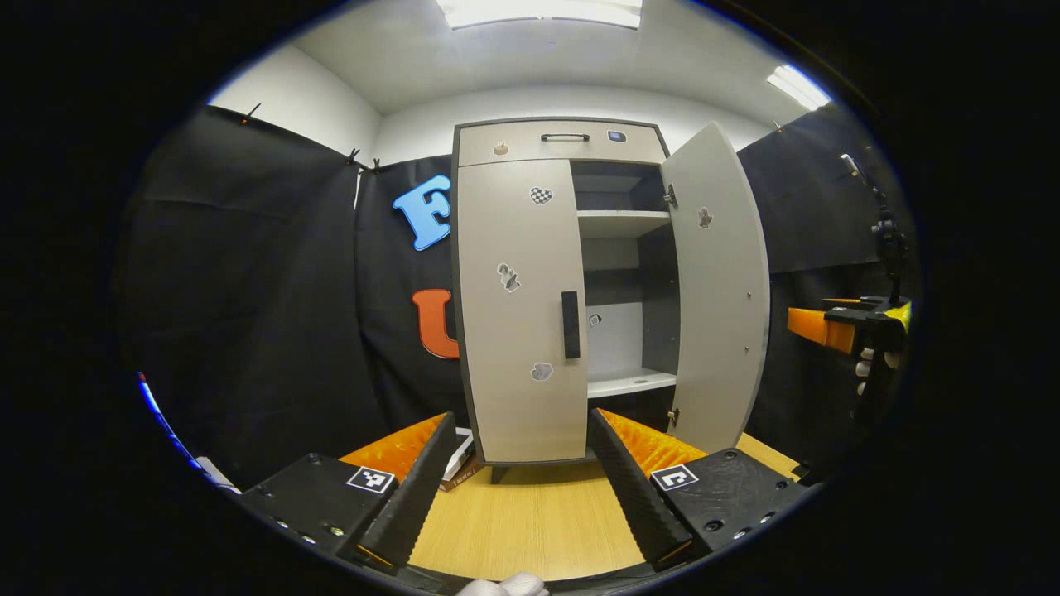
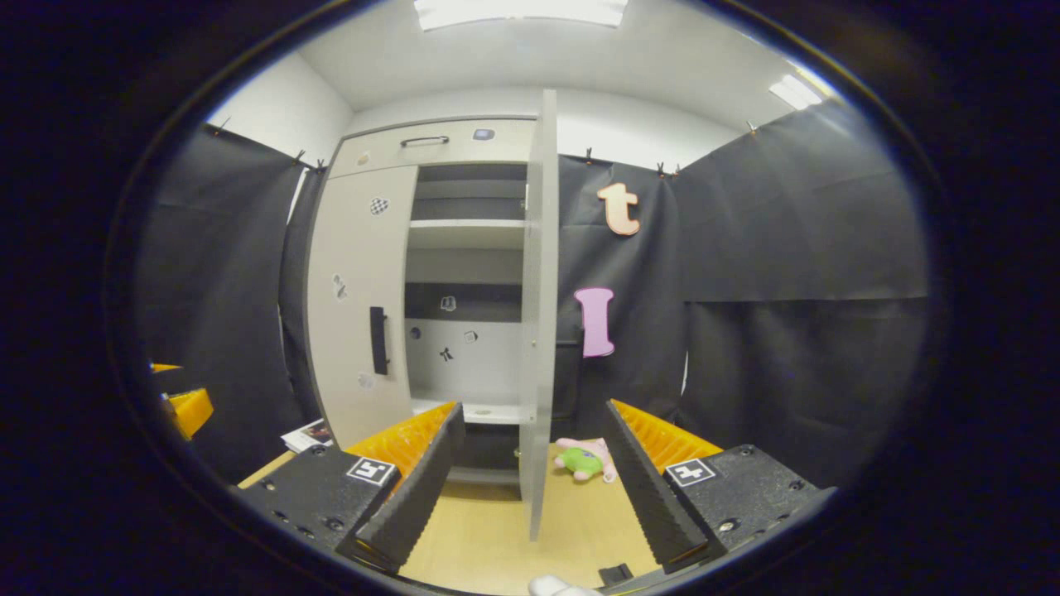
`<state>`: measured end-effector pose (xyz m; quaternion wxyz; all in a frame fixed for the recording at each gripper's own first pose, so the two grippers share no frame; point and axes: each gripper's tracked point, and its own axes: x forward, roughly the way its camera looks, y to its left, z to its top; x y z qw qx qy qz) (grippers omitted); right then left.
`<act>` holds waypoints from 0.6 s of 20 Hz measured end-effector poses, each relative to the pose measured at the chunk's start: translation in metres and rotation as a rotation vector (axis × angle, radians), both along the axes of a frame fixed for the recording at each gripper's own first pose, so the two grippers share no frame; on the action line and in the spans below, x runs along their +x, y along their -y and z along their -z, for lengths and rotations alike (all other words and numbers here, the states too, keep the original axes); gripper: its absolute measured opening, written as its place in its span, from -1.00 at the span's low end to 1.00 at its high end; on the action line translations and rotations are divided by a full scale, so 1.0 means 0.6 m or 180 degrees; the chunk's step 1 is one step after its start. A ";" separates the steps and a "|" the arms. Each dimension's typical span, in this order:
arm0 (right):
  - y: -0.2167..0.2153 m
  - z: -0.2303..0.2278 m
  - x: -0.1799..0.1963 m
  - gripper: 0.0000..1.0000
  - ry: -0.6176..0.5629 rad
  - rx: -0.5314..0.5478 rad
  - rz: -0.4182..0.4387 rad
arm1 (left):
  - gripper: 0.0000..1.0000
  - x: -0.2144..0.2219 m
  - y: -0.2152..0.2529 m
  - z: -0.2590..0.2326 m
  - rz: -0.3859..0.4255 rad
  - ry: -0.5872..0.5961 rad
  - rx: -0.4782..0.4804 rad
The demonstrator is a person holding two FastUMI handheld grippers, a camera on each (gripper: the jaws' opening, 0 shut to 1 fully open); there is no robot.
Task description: Open the right door of the double-door shoe cabinet with the right hand, and open the left door with the left hand.
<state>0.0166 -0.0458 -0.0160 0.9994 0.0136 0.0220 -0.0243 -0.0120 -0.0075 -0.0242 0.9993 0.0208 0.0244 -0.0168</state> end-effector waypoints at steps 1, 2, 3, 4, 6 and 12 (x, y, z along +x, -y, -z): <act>-0.013 0.011 -0.009 1.00 -0.0037 0.0002 -0.0021 | 0.93 0.001 -0.006 0.002 0.0006 -0.0010 -0.0010; -0.022 0.019 -0.016 1.00 -0.0064 0.0010 -0.0025 | 0.93 0.005 -0.007 0.007 0.0038 -0.0017 -0.0029; -0.032 0.027 -0.022 1.00 -0.0094 0.0024 -0.0048 | 0.93 0.009 -0.009 0.010 0.0055 -0.0021 -0.0030; -0.040 0.034 -0.025 1.00 -0.0135 0.0037 -0.0066 | 0.93 0.013 -0.012 0.012 0.0054 -0.0029 -0.0013; -0.052 0.041 -0.028 1.00 -0.0171 0.0064 -0.0101 | 0.93 0.025 -0.016 0.017 0.0045 -0.0043 0.0008; -0.060 0.031 -0.013 1.00 -0.0161 0.0114 -0.0162 | 0.93 0.110 0.013 0.031 0.0112 -0.0077 -0.0064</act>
